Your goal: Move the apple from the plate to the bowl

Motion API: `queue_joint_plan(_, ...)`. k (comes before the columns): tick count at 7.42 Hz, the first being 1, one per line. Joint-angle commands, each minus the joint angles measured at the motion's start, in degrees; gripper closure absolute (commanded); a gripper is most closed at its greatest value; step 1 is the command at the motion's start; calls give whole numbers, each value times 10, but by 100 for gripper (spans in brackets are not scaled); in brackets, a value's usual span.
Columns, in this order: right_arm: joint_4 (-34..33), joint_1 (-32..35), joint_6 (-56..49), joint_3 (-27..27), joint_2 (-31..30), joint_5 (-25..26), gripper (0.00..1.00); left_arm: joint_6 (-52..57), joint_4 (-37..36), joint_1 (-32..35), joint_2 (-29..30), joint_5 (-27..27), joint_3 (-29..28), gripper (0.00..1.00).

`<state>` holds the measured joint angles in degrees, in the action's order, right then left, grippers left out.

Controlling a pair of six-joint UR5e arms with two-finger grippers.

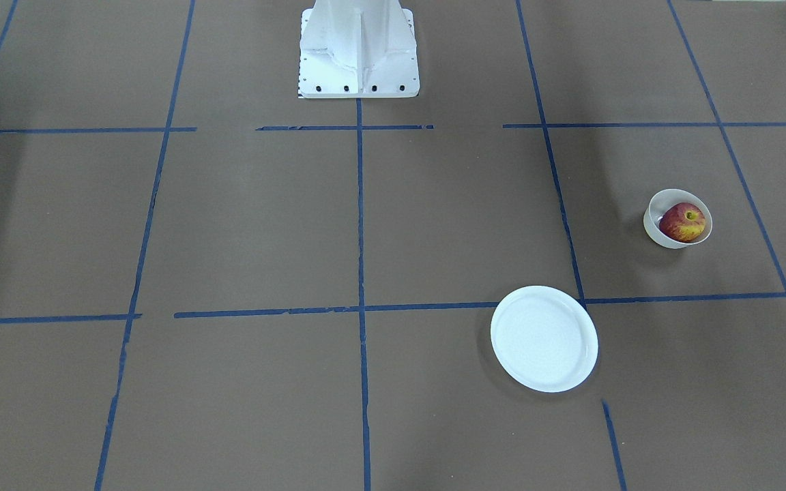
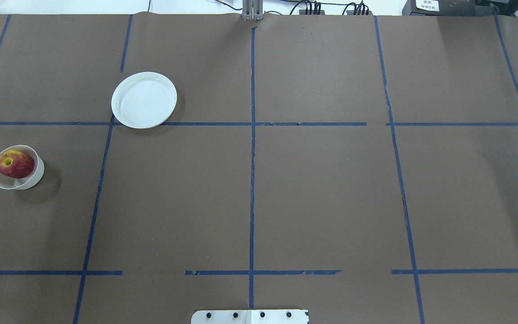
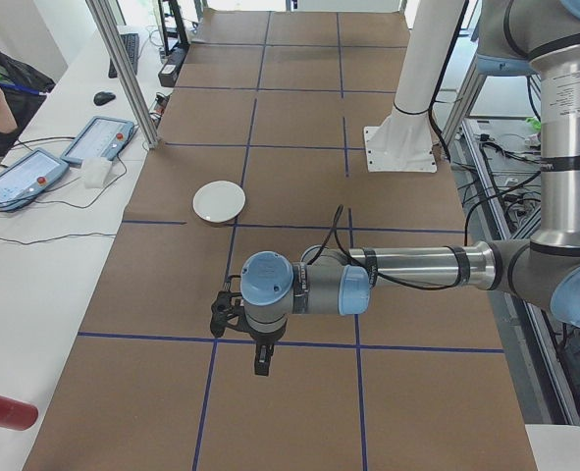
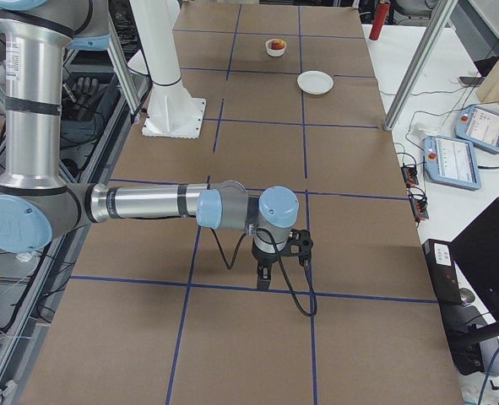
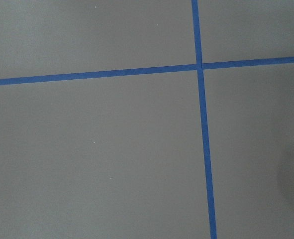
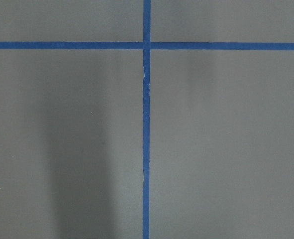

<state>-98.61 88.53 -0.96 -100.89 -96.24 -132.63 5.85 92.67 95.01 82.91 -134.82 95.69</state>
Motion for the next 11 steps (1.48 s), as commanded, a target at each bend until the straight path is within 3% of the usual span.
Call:
queue_joint_plan(1,0,0,0,0,0,0,0,-34,2,-5,4,1,3,0)
queue_joint_plan(11,0,0,0,0,0,0,0,-34,2,-25,3,2,-1,0)
